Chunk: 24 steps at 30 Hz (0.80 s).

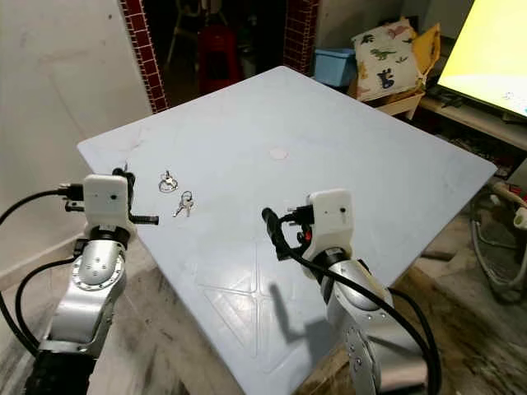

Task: Hang keys on a hook

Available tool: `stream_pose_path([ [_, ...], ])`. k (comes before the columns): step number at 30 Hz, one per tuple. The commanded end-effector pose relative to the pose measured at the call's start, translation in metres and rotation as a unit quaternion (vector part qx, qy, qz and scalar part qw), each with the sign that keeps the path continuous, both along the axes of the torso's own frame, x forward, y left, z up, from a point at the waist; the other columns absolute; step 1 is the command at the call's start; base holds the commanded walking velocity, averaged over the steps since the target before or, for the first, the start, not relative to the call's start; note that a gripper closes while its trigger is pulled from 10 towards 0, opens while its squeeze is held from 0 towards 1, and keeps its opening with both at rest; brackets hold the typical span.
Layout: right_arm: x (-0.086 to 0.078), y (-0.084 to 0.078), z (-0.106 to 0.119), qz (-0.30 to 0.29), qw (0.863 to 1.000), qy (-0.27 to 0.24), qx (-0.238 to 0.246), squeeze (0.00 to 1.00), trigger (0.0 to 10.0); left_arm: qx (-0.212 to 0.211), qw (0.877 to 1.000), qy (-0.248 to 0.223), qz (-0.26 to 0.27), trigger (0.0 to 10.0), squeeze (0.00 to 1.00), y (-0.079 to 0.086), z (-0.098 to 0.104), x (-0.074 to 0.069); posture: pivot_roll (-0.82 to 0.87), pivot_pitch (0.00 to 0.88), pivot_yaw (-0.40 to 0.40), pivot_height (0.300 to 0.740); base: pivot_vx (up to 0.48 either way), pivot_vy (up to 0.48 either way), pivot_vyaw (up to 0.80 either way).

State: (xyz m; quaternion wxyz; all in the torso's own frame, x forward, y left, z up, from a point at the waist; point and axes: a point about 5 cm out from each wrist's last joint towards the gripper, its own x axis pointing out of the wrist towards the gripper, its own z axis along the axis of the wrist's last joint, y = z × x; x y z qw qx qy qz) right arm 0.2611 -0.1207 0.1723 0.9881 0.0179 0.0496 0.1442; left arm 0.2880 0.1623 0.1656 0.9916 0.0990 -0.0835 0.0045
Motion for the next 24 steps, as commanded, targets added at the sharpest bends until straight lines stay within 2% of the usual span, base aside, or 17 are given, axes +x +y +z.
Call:
stream_pose_path([
  [1,0.003,-0.001,0.005,-0.011,1.000,-0.018,-0.002,0.00,10.0,0.004,1.000,-0.006,-0.014,10.0,0.00,0.003,0.009,-0.007,-0.02,0.000,0.002,0.740,0.000,0.000,0.00],
  [4,0.003,-0.006,0.006,-0.032,0.999,-0.028,-0.012,0.00,10.0,0.004,1.000,-0.003,-0.009,10.0,0.00,0.012,0.012,-0.019,-0.02,0.000,0.004,0.740,0.000,0.000,0.00],
  [6,0.003,-0.014,0.007,-0.059,0.997,-0.037,-0.026,0.00,10.0,0.012,1.000,0.003,0.012,10.0,0.00,0.022,0.009,-0.028,-0.02,0.000,0.007,0.740,0.000,0.000,0.00],
  [9,0.001,-0.023,0.007,-0.093,0.995,-0.042,-0.022,0.00,10.0,0.009,0.999,0.019,0.035,10.0,0.00,0.031,0.005,-0.038,-0.01,0.000,0.007,0.740,0.000,0.000,0.00],
  [10,-0.001,-0.031,0.006,-0.118,0.992,-0.044,-0.024,1.00,10.0,0.003,0.999,0.029,0.046,10.0,0.00,0.033,0.002,-0.044,-0.01,0.000,0.004,0.740,0.000,0.000,0.00],
  [16,-0.010,-0.037,-0.001,-0.139,0.990,-0.029,-0.008,1.00,10.0,-0.019,0.997,0.049,0.052,10.0,0.00,0.029,-0.003,-0.053,-0.02,0.000,0.001,0.740,0.000,0.000,0.00],
  [17,-0.015,-0.035,0.000,-0.130,0.991,-0.037,0.013,1.00,0.0,-0.020,0.997,0.053,0.046,10.0,0.00,0.025,-0.005,-0.055,-0.02,0.000,0.002,0.740,0.000,0.000,0.00],
  [18,-0.016,-0.035,0.000,-0.129,0.991,-0.040,0.016,0.90,0.0,-0.021,0.997,0.054,0.042,10.0,0.00,0.024,-0.005,-0.055,-0.02,0.000,0.002,0.740,0.000,0.000,0.00],
  [19,-0.017,-0.035,0.000,-0.132,0.990,-0.039,0.016,0.00,0.0,-0.020,0.998,0.055,0.039,10.0,0.00,0.023,-0.004,-0.055,-0.02,0.000,0.002,0.740,0.000,0.000,0.00],
  [24,-0.019,-0.035,0.000,-0.133,0.990,-0.036,0.024,0.00,0.0,-0.025,0.997,0.060,0.043,10.0,0.00,0.024,-0.003,-0.058,-0.02,0.000,0.010,0.740,0.000,0.000,0.00],
])
